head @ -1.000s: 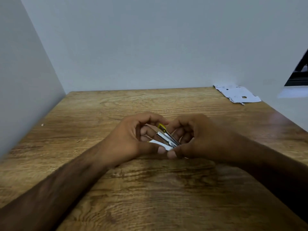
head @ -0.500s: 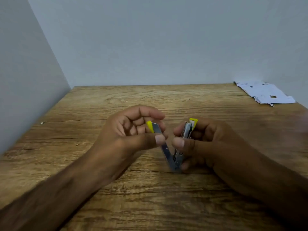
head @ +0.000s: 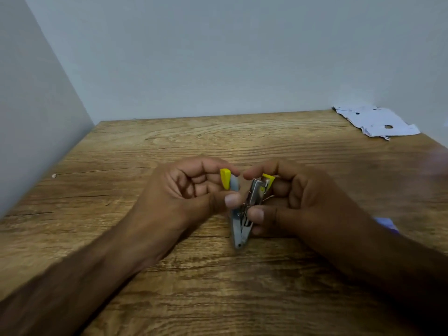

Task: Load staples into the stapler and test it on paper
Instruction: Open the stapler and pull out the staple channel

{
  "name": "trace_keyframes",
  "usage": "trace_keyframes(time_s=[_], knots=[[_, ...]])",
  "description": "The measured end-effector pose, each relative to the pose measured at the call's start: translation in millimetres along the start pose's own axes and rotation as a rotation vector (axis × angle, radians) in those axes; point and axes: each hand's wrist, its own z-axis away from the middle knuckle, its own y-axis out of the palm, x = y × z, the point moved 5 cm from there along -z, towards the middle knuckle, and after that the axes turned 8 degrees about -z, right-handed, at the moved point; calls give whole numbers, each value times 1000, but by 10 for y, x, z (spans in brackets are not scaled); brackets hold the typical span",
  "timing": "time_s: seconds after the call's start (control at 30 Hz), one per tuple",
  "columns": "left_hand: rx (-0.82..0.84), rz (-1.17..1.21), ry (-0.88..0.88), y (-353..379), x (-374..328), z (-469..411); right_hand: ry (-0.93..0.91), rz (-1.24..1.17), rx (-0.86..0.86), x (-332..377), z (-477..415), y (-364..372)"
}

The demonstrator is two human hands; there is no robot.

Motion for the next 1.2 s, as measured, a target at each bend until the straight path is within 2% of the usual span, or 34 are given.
trace_keyframes(time_s=[0.17,0.3,0.47,0.73,0.87,0.97,1.1,1.2], knots=[[10,-113,-25,48,-3,32,-33,1,-8,25,14,43],[3,-300,26,117,-54,74,-100,-15,-21,51,18,44],[17,-452,102,72,-151,97,-158,186,4,99,24,30],[168,-417,67,-223,-200,17,-177,609,-6,149,-15,-98],[234,-491,44,-384,-182,-23,-134,603,-12,174,-57,-237],[244,-565,23,-421,-129,-33,-124,691,1,155,-89,-284],[327,-745,83,-334,-140,12,-138,759,12,141,-93,-296],[291,-838,113,-266,-153,59,-141,734,43,145,-99,-276]])
